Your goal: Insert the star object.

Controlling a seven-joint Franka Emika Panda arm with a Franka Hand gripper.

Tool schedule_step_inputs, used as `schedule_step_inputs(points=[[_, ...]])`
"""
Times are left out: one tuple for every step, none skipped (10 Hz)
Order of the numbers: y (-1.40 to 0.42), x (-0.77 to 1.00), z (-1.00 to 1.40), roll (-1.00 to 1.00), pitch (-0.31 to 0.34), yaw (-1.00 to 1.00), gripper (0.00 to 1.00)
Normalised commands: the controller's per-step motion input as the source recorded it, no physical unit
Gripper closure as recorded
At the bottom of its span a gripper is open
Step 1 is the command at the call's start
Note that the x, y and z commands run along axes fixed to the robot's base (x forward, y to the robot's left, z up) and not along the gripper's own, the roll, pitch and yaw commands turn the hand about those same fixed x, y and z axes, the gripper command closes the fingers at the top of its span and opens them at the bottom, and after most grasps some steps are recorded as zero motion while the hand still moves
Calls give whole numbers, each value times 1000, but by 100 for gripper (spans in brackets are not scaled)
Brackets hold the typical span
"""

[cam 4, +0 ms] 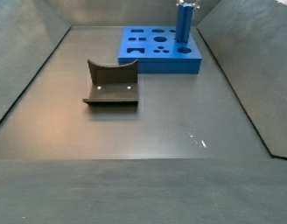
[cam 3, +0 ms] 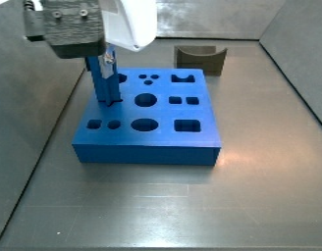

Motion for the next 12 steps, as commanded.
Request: schedule_step_inputs(points=[[-3, 123, -260, -101, 0, -726, 100], [0, 86, -306, -153, 0, -666, 100], [0, 0, -323, -166, 0, -449, 100], [0, 0, -311, -109, -1, -269, 100], [0, 0, -366, -63, -34, -203, 100], [0, 0, -546, -76, -149, -220, 100], [0, -37, -634, -94, -277, -217, 100], [0, -3, -634, -60, -296, -189, 100], [0, 0, -620, -56, -304, -177, 100], [-74, -37, -634, 104, -289, -169, 100], [-223, 0, -594, 379, -44, -200, 100], [-231, 57, -457, 456, 0, -269, 100]])
